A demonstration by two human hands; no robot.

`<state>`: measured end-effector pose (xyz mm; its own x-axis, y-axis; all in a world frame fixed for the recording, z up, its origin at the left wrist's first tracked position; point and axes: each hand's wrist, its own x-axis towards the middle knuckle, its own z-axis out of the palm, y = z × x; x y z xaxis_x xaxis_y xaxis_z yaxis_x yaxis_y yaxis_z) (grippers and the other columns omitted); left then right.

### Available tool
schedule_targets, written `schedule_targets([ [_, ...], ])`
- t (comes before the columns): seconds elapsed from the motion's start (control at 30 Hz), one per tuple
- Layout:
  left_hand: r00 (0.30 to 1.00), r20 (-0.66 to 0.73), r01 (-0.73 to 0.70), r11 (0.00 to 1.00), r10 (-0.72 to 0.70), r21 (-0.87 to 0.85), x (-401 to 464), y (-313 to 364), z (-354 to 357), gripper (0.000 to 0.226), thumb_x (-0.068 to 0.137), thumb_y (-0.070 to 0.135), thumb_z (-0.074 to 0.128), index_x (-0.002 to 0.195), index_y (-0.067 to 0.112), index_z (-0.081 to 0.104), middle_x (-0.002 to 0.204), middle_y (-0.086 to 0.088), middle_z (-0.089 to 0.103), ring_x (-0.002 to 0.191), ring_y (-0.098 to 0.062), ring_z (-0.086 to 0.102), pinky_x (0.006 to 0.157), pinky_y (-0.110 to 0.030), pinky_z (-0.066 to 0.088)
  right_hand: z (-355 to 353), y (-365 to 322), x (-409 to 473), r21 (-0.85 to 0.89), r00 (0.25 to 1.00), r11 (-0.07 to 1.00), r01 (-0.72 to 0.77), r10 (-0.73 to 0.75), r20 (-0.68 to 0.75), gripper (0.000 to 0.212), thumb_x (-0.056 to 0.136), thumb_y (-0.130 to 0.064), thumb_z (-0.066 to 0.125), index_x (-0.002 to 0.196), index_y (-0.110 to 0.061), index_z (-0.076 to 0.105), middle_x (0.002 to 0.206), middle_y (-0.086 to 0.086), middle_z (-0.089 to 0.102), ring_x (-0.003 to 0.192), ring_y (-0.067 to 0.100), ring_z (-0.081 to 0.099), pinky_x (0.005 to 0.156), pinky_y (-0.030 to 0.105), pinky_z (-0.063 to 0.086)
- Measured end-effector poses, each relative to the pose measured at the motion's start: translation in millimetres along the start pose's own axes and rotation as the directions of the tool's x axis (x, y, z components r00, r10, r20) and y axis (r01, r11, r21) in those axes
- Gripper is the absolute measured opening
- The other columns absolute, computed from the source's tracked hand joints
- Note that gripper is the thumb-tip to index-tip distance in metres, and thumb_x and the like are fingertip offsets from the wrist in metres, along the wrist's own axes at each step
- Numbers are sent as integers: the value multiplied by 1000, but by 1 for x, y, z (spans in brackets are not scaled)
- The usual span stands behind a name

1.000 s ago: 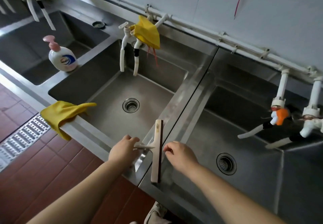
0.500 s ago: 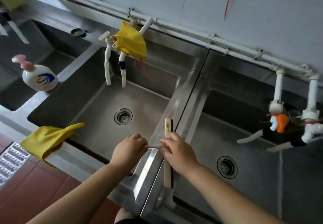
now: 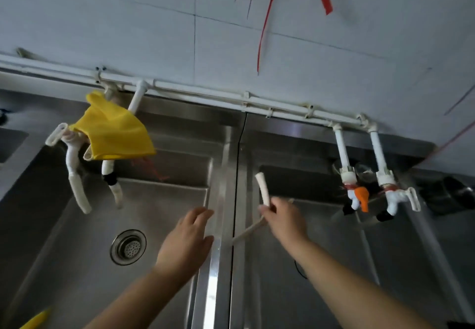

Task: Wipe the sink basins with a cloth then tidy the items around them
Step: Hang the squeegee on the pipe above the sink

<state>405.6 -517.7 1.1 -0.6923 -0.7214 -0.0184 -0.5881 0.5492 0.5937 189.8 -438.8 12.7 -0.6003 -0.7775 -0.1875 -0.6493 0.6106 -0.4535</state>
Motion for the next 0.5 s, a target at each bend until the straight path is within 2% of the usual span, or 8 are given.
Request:
schedule_targets([
  [0.13,1000,20,-9,1000,9,0,29,-5,10,48,92,30,55,139,26,41,141,12,38,127,-7,40,99,-19,38,-16,17,61,170,981,978,-123,146,-129,22,90,-36,58,77,-19,56,67,-9,58,58,4,56,47,17,35],
  [0.27,999,-6,46,999,-46,-1,53,-9,23,41,86,21,63,126,24,56,129,9,51,119,-14,50,89,-25,44,-22,32,129,213,946,964,-162,213,-243,22,91,-35,57,83,-15,59,68,-8,54,61,7,52,49,20,33],
  [0.4,997,-27,73,997,-72,39,71,-14,34,34,82,18,66,116,22,63,118,9,59,107,-16,58,80,-25,45,-16,47,180,235,918,957,-168,239,-316,26,91,-35,57,87,-10,61,76,2,60,70,17,59,59,27,43],
  [0.5,999,-40,24,996,-20,83,81,-19,41,29,77,32,56,103,26,67,105,10,64,90,-10,62,67,-17,43,-8,59,202,227,916,960,-162,232,-326,25,91,-34,57,86,-10,60,79,5,63,73,20,62,65,35,53],
])
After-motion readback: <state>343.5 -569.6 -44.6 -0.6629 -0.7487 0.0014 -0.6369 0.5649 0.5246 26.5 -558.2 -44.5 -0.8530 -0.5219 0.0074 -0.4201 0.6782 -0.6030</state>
